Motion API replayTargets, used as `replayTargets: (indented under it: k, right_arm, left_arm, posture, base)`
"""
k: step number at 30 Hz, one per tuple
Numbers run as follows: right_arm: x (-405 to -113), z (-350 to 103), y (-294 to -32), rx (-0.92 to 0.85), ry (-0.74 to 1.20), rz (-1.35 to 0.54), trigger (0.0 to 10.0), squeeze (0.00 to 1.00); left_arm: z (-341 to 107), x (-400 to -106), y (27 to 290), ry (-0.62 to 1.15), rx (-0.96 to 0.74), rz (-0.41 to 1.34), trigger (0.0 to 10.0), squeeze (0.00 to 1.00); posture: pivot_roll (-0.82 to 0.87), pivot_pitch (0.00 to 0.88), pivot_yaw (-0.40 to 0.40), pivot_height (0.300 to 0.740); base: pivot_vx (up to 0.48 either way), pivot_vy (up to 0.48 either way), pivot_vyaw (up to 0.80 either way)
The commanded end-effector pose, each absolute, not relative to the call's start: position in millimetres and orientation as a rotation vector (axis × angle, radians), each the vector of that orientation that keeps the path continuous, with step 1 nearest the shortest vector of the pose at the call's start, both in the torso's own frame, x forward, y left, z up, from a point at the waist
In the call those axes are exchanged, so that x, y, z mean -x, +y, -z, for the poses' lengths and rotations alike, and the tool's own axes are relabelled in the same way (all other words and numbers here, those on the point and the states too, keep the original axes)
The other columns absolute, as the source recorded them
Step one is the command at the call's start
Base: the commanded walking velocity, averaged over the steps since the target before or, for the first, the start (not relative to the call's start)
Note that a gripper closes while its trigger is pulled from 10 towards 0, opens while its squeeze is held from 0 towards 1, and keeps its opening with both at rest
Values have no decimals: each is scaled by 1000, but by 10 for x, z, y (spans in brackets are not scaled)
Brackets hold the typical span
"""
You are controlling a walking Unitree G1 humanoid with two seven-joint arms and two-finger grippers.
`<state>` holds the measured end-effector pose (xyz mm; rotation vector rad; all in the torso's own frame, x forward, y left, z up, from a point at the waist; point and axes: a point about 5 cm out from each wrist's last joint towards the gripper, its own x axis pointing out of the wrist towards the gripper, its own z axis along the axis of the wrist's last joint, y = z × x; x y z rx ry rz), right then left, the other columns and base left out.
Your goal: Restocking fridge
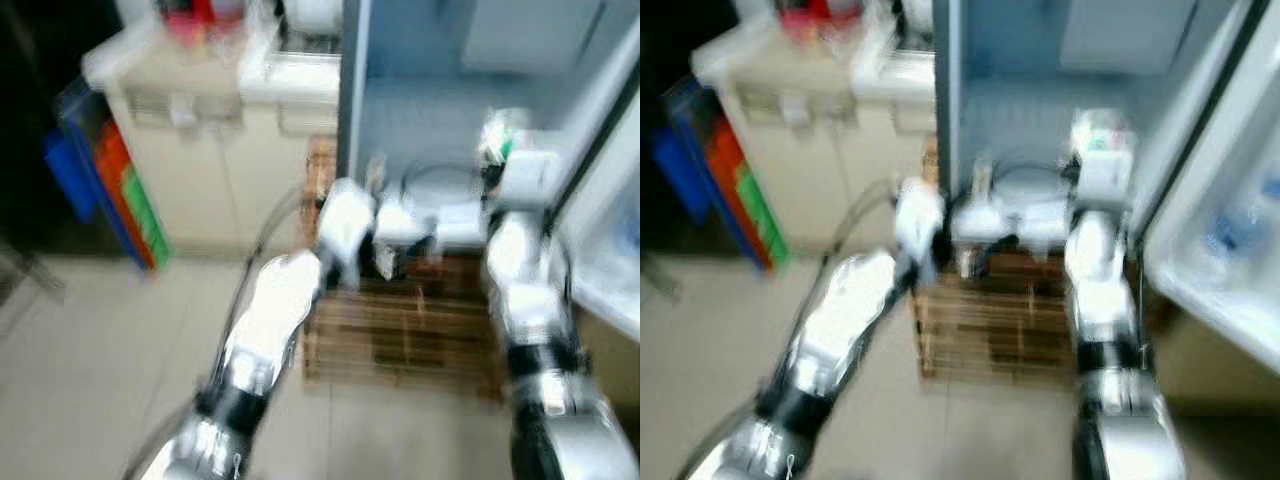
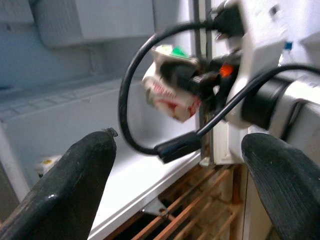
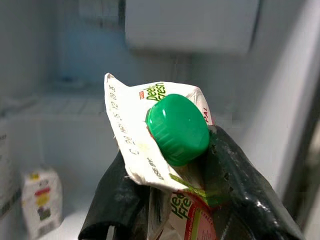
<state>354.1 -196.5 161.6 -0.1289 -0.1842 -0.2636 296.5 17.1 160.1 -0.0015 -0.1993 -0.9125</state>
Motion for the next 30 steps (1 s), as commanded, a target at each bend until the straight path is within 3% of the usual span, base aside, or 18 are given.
replayTargets:
  k: [1, 10, 23, 30]
  right_arm:
    - [-3578, -1662, -1911, 102, -199, 255, 0, 0]
    - [-3598, -1633, -1913, 92, -190, 256, 0, 0]
    - [-3655, -1404, -1975, 26, -52, 284, 0, 0]
    - [-3665, -1299, -1844, -29, -4, 260, 0, 0]
  left_arm:
    - [-1637, -2972, 233, -211, -3, 910, 10000, 0]
    - [-1670, -2931, 231, -224, -11, 932, 10000, 0]
    - [-2005, -2641, 170, -232, 30, 1151, 10000, 0]
    - [-2098, -2531, 243, -199, 71, 1134, 10000, 0]
  posture:
    - [-84, 27, 10, 740]
    - [-84, 28, 8, 740]
    - [-1, 198, 21, 740]
    - [20, 265, 35, 740]
  base:
    - [480, 0, 0]
    - [464, 0, 0]
    - [0, 0, 0]
    - [0, 0, 0]
